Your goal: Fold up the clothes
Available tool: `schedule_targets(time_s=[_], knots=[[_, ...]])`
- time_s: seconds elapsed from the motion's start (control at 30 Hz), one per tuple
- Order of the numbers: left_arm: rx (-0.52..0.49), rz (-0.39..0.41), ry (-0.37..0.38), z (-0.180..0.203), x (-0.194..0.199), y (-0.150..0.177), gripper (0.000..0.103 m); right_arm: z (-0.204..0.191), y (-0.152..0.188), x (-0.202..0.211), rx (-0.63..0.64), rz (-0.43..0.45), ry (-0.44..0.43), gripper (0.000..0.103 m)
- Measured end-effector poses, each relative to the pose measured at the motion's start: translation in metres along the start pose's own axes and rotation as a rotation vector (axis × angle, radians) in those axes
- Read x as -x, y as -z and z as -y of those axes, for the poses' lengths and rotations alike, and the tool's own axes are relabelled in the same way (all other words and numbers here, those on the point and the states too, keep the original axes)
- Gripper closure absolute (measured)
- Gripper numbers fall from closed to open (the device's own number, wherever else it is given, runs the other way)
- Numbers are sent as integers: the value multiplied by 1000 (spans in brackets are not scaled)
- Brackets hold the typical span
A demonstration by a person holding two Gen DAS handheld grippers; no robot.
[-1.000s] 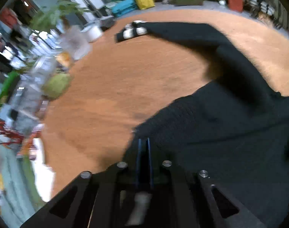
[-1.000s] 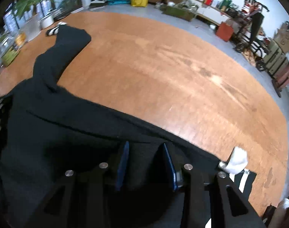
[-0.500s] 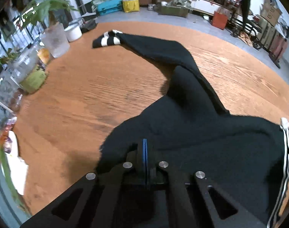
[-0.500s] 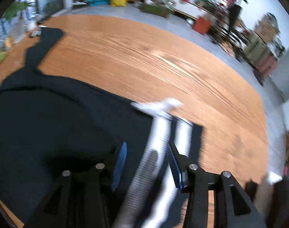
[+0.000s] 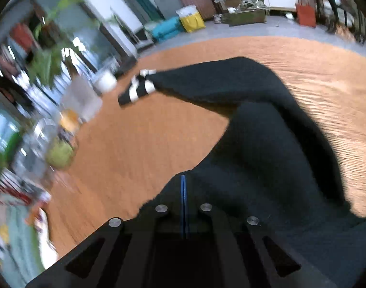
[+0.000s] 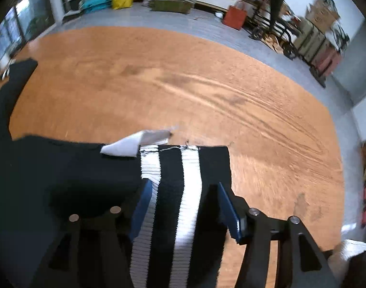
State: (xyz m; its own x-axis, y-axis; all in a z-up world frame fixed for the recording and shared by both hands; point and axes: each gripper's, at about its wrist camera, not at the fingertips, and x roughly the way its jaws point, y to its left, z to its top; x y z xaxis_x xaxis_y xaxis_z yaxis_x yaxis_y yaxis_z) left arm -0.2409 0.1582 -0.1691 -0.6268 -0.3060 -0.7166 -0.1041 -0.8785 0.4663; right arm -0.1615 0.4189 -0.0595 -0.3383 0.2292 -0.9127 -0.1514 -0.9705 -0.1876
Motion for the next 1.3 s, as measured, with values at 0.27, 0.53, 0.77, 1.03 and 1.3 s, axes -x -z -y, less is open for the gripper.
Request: schedule_targets(time_s=[0.27,0.53,0.77,1.03,1.3], knots=[[421,-135,618,-93,5,24,101,-27,-5,0,103,36,111,45],[60,-325,540,-61,9,6,101,-31,10,15,73,-4,-61,54],[41,-342,555,-51,-11,-16,101,-30,0,-1,48,-6,-78,41],[141,-211,513,-50,-17,-26,101,-27,-21,-22,-68,11,-96,28],[80,-216,533,-129,20,80,100,-23,35,16,-84,1,-132,39]])
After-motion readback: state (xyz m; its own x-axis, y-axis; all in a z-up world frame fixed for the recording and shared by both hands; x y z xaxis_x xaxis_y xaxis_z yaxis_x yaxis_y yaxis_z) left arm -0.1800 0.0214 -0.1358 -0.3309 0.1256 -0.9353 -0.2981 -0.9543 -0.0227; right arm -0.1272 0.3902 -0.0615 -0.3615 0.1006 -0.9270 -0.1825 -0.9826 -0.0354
